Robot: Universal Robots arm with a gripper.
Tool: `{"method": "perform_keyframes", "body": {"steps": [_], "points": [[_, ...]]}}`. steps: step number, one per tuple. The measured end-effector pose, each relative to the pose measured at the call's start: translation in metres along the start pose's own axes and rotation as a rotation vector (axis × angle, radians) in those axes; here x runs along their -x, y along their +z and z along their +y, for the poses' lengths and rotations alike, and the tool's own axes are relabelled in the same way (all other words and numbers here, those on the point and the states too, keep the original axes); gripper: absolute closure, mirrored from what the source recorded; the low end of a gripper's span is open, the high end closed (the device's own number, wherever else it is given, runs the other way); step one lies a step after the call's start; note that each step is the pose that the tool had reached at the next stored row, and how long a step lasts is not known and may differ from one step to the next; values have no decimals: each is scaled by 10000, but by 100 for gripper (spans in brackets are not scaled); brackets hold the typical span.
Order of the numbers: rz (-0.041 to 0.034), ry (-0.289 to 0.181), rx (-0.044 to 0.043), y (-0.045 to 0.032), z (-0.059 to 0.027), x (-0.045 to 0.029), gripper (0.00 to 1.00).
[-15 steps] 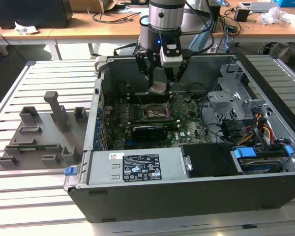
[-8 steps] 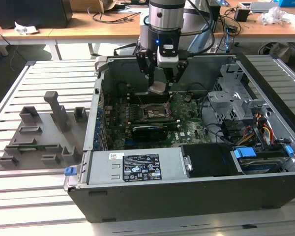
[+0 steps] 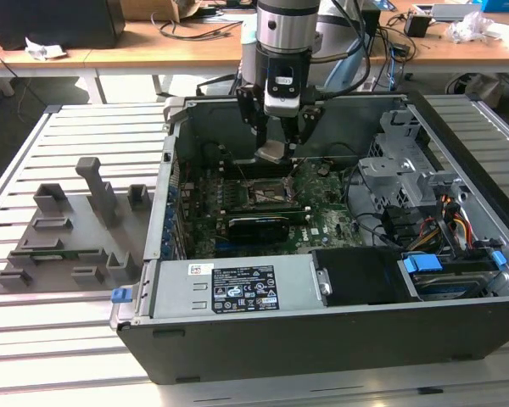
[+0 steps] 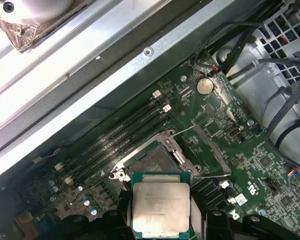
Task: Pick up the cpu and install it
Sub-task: 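Place the cpu into insertion slot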
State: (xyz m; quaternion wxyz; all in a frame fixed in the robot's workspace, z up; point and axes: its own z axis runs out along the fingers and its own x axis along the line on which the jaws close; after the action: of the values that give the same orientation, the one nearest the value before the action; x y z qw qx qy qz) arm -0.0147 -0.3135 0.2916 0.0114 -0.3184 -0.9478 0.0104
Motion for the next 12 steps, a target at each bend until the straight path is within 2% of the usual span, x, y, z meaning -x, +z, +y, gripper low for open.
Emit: {"method": "perform_keyframes", "body": {"steps": [8,12], "points": [[11,393,6,0,0,0,45],[12,425,6,0,12,7,45]]}}
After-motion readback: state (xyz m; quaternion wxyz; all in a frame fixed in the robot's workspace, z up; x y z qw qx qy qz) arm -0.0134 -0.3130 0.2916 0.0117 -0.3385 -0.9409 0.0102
